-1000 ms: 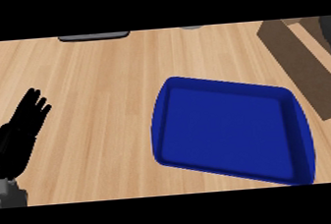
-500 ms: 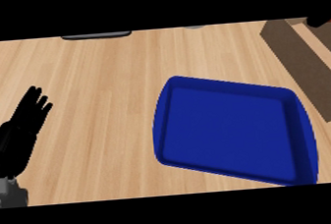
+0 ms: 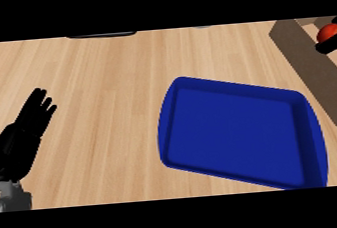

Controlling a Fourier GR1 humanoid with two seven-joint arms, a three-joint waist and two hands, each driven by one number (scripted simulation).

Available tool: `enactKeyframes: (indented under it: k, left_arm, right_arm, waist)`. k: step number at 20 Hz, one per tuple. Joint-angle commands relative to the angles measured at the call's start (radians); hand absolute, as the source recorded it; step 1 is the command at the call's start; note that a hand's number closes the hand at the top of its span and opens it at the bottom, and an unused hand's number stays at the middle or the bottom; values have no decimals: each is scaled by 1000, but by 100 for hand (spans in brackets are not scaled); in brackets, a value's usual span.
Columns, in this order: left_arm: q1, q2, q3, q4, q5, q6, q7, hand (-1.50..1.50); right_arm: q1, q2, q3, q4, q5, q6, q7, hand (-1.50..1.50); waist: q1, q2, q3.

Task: Pick the tomato from the tray and place it in the cardboard box

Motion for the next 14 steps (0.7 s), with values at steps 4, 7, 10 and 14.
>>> enactKeyframes:
  k: [4,7,10,14]
  left_arm:
    - [-54,8,10,34,-7,15,5,0]
    - [-23,7,4,-22,17,4,45,0]
    - [-35,17,26,36,12,5,21,0]
    - [-16,-3,0,48,-13,-3,-26,0]
  right_arm:
    - [81,5,-61,60,-75,-21,-158,-150]
    - [50,-6,-87,28,-108,-55,-212,-150]
    - [48,32,-195,-47,-224,-184,-253,-150]
    - [56,27,-307,-95,-349,-248,-325,-150]
  waist:
    - [-8,-1,1]
    - [-1,-3,1]
    - [-22,-10,1]
    - [-25,-7,1]
